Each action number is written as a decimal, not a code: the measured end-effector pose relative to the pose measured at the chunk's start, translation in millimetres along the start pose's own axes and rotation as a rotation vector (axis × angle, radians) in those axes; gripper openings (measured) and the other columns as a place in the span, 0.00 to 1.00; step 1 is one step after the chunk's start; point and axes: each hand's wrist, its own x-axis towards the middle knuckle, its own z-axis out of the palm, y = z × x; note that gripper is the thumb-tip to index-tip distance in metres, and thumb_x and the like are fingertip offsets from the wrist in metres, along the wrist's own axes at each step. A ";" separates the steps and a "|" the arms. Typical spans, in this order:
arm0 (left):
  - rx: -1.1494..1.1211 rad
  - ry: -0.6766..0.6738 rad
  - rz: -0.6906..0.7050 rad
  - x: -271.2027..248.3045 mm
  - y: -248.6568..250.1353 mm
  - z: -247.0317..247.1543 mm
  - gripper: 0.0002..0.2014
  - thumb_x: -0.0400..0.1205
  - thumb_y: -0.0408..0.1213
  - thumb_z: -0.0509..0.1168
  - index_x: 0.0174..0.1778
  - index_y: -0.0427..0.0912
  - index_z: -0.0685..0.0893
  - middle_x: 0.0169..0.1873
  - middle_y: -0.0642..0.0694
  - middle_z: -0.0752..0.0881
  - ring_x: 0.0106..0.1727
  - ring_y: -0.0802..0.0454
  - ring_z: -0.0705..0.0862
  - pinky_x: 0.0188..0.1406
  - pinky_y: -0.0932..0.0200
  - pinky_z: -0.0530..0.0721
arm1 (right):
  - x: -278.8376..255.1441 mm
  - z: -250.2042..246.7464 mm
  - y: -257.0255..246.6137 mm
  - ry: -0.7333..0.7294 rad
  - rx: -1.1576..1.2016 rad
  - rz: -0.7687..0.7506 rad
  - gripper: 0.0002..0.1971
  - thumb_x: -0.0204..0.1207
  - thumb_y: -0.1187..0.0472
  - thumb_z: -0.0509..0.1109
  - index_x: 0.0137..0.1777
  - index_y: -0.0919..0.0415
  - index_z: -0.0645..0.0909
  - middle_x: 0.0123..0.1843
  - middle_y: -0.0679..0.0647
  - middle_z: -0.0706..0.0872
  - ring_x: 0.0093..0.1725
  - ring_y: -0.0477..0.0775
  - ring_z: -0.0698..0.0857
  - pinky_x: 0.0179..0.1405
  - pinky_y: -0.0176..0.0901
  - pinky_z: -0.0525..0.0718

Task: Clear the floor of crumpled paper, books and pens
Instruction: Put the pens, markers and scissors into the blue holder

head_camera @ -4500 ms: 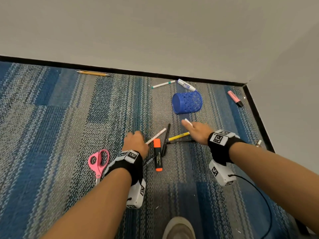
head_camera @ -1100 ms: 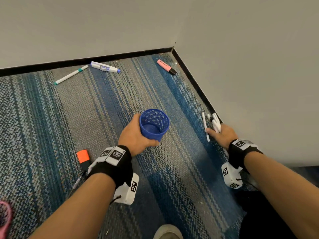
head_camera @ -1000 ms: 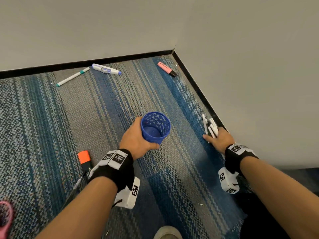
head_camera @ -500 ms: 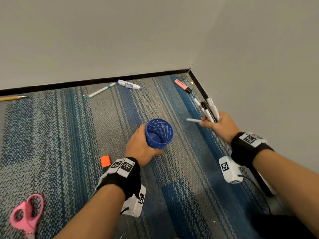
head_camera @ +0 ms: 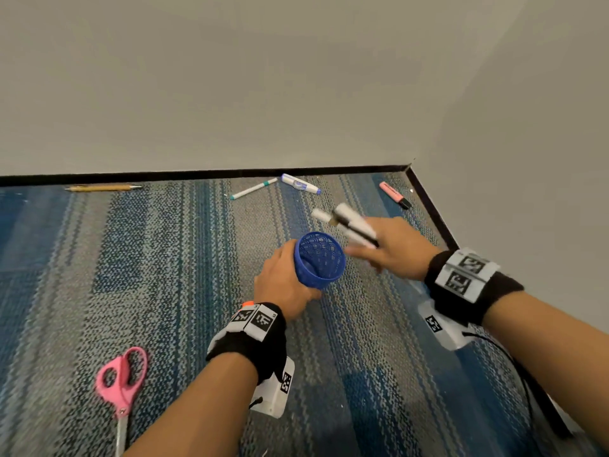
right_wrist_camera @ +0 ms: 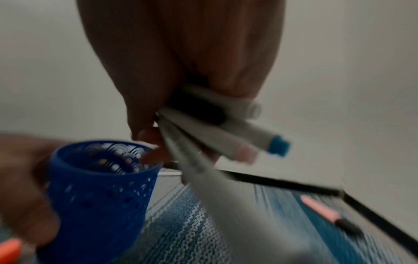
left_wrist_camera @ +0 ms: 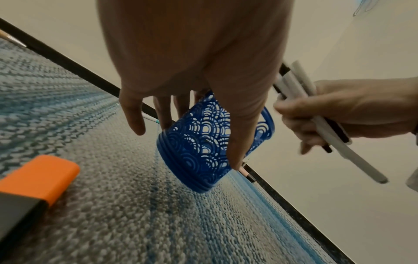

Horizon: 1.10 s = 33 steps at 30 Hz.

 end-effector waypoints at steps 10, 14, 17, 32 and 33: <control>0.345 -0.075 0.023 -15.6 10.6 6.0 0.39 0.69 0.52 0.74 0.74 0.51 0.65 0.68 0.50 0.75 0.69 0.44 0.76 0.62 0.40 0.78 | 16.3 47.3 -83.5 -0.342 -0.934 -0.086 0.14 0.84 0.60 0.58 0.63 0.62 0.80 0.65 0.55 0.83 0.64 0.59 0.83 0.55 0.49 0.80; 0.193 -0.090 -0.014 -17.7 -0.8 7.7 0.40 0.61 0.51 0.80 0.67 0.49 0.70 0.61 0.50 0.80 0.62 0.45 0.80 0.57 0.48 0.80 | 24.1 51.2 -95.6 -0.353 -0.942 -0.084 0.14 0.84 0.59 0.58 0.62 0.62 0.80 0.64 0.56 0.83 0.63 0.61 0.83 0.55 0.52 0.83; 0.096 -0.043 -0.026 -15.3 -2.9 4.8 0.36 0.61 0.49 0.81 0.63 0.49 0.73 0.58 0.50 0.81 0.58 0.47 0.82 0.54 0.51 0.80 | 29.7 43.9 -97.0 -0.307 -0.942 -0.103 0.13 0.83 0.60 0.61 0.63 0.62 0.79 0.64 0.57 0.81 0.61 0.60 0.83 0.47 0.46 0.79; -0.100 0.222 -0.150 61.4 -20.1 -25.8 0.38 0.61 0.45 0.83 0.65 0.49 0.72 0.59 0.49 0.82 0.58 0.48 0.82 0.55 0.52 0.81 | 101.6 4.6 76.7 0.289 -0.154 0.356 0.17 0.77 0.46 0.69 0.54 0.61 0.80 0.58 0.60 0.83 0.59 0.60 0.82 0.57 0.49 0.79; -0.083 0.175 -0.162 66.7 -22.8 -26.6 0.38 0.61 0.45 0.84 0.64 0.50 0.72 0.58 0.49 0.82 0.57 0.47 0.83 0.54 0.51 0.81 | 108.8 8.5 91.6 0.226 -0.187 0.407 0.21 0.76 0.47 0.69 0.60 0.63 0.78 0.63 0.62 0.80 0.63 0.62 0.80 0.62 0.50 0.78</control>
